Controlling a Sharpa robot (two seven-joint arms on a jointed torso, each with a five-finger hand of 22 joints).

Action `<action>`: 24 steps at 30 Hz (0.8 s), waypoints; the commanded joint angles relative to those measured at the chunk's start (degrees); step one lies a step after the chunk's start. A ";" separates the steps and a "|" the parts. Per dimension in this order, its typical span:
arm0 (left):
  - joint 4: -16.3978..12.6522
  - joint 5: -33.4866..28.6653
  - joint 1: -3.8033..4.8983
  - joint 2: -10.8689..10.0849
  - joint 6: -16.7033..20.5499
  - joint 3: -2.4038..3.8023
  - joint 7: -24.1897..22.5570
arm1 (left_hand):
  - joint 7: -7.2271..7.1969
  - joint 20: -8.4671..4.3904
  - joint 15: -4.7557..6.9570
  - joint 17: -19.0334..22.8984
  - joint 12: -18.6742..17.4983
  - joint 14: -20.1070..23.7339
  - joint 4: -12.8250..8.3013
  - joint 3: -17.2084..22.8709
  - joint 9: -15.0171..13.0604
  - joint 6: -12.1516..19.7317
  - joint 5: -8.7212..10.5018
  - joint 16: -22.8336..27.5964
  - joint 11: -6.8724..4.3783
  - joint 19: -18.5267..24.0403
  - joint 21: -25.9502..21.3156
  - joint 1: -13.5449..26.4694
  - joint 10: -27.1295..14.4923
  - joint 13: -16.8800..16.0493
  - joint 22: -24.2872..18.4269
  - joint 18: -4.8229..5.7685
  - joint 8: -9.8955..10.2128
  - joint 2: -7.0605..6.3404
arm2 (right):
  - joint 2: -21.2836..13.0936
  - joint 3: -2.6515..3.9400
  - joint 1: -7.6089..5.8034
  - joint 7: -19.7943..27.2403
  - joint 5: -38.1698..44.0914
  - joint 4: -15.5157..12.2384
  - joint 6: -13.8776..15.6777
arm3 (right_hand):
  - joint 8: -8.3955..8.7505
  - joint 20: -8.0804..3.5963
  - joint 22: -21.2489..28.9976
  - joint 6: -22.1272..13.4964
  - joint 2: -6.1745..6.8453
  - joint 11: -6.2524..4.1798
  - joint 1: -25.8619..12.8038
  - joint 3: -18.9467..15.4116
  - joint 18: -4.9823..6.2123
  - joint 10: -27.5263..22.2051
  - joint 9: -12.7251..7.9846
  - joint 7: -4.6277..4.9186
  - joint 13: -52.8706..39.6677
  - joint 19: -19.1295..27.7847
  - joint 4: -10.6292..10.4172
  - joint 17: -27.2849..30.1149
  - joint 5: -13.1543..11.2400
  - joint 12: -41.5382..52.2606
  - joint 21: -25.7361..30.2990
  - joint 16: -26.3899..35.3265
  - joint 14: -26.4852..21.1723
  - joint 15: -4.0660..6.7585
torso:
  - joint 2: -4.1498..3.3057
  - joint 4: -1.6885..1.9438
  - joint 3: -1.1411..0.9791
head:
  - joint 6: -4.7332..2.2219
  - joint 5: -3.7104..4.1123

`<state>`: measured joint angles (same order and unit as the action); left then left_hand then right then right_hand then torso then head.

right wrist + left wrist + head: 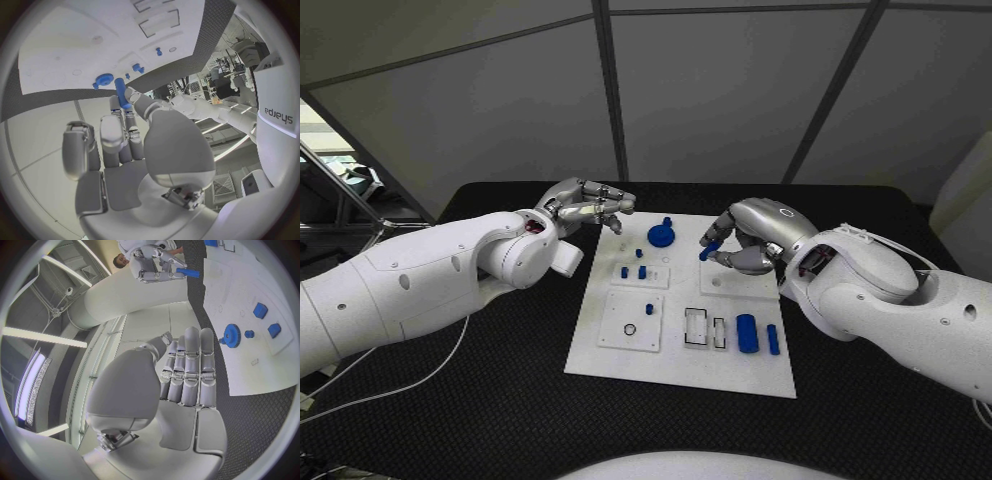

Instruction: Assemble the parts on the task board

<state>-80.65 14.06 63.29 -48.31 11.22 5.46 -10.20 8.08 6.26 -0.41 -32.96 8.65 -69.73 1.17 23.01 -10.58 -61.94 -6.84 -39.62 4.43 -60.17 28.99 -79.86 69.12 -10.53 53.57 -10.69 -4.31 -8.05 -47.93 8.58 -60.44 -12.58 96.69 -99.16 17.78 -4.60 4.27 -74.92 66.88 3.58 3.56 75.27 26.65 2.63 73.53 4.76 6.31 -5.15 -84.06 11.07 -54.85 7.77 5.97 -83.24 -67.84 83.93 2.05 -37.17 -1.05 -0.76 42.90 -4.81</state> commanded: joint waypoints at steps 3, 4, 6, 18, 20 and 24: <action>-0.02 -0.26 0.05 0.26 -0.51 0.05 -0.34 | 0.42 0.27 -0.05 0.07 -0.11 0.40 -0.33 -0.14 0.00 -0.09 -0.33 0.22 0.17 -0.32 -0.35 -0.15 -0.06 -0.05 -0.08 0.33 0.30 0.35 | 2.53 0.32 -0.15 2.61 -3.74 -1.06 2.34 | 0.17 -0.42 -7.77 0.35 -0.04 -1.32 0.50 0.36 -0.62 1.73 -0.06 -0.01 -0.02 -1.94 0.00 -0.12 0.34 -0.19 -0.41 -0.36 0.72 0.39 | -0.10 0.07 0.07 | 0.09 -0.34; -0.04 -0.26 0.05 0.29 -0.51 0.05 -0.35 | 0.42 0.27 -0.05 0.07 -0.11 0.40 -0.33 -0.14 0.00 -0.09 -0.33 0.22 0.17 -0.32 -0.35 -0.15 -0.06 -0.05 -0.08 0.33 0.30 0.35 | 3.31 0.17 -0.16 2.97 -4.07 -0.99 2.21 | 0.18 -0.43 -7.79 0.35 -0.05 -1.31 0.50 0.37 -0.63 1.73 -0.07 0.00 -0.02 -1.96 0.01 -0.12 0.37 -0.21 -0.43 -0.37 0.72 0.39 | -0.11 0.06 0.07 | 0.11 -0.39; -0.05 -0.26 0.05 0.34 -0.54 0.05 -0.37 | 0.42 0.27 -0.05 0.07 -0.11 0.40 -0.33 -0.14 0.00 -0.09 -0.33 0.22 0.17 -0.32 -0.35 -0.15 -0.06 -0.05 -0.08 0.33 0.30 0.35 | 4.54 -0.30 -0.16 3.56 -4.48 -0.87 1.95 | 0.21 -0.43 -7.75 0.36 -0.09 -1.30 0.50 0.42 -0.62 1.73 -0.07 0.01 -0.02 -1.93 0.01 -0.14 0.43 -0.26 -0.40 -0.40 0.72 0.38 | -0.13 0.04 0.05 | 0.14 -0.63; -0.07 -0.26 0.07 0.72 -0.40 0.06 -0.61 | 0.43 0.28 -0.05 0.09 -0.12 0.40 -0.36 -0.13 0.00 -0.09 -0.33 0.27 0.18 -0.33 -0.40 -0.17 -0.07 -0.07 -0.10 0.32 0.31 0.40 | 12.16 -7.02 0.27 7.09 -5.55 2.55 -0.10 | 0.42 -0.43 -7.60 0.21 -0.21 -1.19 0.39 0.62 -0.58 1.59 -0.12 0.11 0.01 -1.84 0.03 0.31 0.63 -0.59 -0.26 -0.19 0.62 0.34 | -0.14 0.07 0.03 | 0.83 -1.99; -0.01 -0.26 0.07 0.82 -0.35 0.06 -0.66 | 0.43 0.28 -0.05 0.09 -0.12 0.40 -0.36 -0.13 0.00 -0.09 -0.33 0.27 0.18 -0.33 -0.40 -0.17 -0.07 -0.07 -0.10 0.32 0.31 0.40 | 13.15 -7.70 0.52 7.49 -5.57 3.41 -0.51 | 0.46 -0.43 -7.54 0.19 -0.24 -1.17 0.36 0.66 -0.56 1.55 -0.13 0.13 0.01 -1.80 0.03 0.37 0.65 -0.66 -0.21 -0.16 0.59 0.33 | -0.15 -0.04 -0.02 | 0.95 -2.27; 0.10 -0.26 0.07 0.97 -0.27 0.06 -0.74 | 0.43 0.28 -0.05 0.09 -0.12 0.40 -0.36 -0.13 0.00 -0.09 -0.33 0.27 0.18 -0.33 -0.40 -0.17 -0.07 -0.07 -0.10 0.32 0.31 0.40 | 14.77 -8.96 0.91 8.03 -5.59 5.21 -1.17 | 0.53 -0.42 -7.51 0.13 -0.33 -1.13 0.34 0.76 -0.55 1.48 -0.14 0.16 0.03 -1.78 0.03 0.41 0.69 -0.78 -0.18 -0.15 0.57 0.31 | -0.12 -0.01 -0.01 | 1.17 -2.49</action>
<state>-80.56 14.05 63.27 -47.42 11.21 5.46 -10.26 8.08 6.47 -0.41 -32.92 8.65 -69.73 1.17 23.01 -10.58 -61.94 -6.84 -39.62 4.43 -60.39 28.99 -79.86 69.12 -10.51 53.52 -10.69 -4.31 -8.05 -33.47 -0.32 -59.50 -6.62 91.63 -94.43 17.78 -4.28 4.27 -74.91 66.87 3.53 3.56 75.33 27.00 2.64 73.52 4.71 6.31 -5.09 -84.06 11.07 -54.53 8.28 5.41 -83.41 -67.83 83.93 2.05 -37.30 -1.00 -0.74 43.96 -7.16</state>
